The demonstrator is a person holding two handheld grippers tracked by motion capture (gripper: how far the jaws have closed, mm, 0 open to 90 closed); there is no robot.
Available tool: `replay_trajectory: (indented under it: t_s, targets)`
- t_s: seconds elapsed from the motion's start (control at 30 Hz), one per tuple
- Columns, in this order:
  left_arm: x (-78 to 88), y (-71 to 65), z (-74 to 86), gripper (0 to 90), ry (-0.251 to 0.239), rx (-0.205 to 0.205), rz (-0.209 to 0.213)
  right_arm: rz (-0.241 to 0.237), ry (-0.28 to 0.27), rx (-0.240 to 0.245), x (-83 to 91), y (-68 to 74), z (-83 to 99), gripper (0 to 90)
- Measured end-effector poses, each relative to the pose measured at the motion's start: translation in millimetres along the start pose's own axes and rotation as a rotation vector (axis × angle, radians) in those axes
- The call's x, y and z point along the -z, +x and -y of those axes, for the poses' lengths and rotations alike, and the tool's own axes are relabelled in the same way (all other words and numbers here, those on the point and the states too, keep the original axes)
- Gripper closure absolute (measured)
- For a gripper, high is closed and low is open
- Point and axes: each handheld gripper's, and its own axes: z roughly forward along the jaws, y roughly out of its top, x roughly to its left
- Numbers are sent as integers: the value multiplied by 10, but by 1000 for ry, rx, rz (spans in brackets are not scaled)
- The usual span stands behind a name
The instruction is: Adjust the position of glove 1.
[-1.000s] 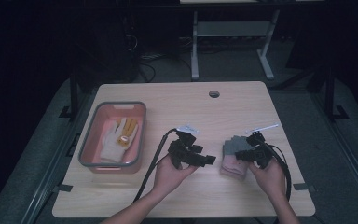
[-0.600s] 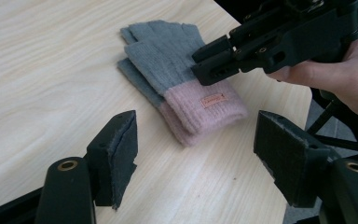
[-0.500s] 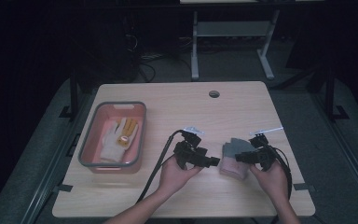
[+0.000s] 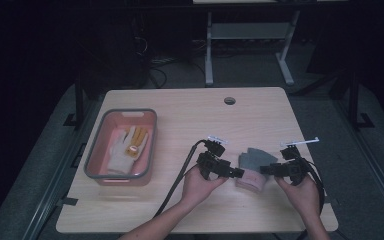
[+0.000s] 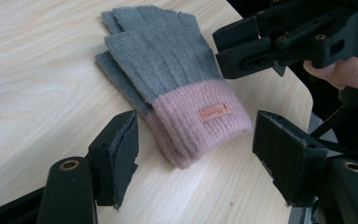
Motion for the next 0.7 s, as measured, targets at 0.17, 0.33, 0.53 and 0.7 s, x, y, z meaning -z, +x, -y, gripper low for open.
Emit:
replay_trajectory:
  t_s: [0.17, 0.33, 0.53, 0.7]
  targets:
    - [-123, 8, -4, 302, 19, 20, -12, -16, 3, -29, -6, -87, 53, 490]
    - [-252, 24, 5, 311, 31, 49, 9, -39, 0, -47, -37, -122, 71, 481]
    - [-391, 84, 27, 329, 58, 95, 34, -61, -12, -48, -65, -156, 94, 482]
    - [-462, 101, 46, 351, 80, 101, 26, -75, -14, -75, -99, -199, 124, 473]
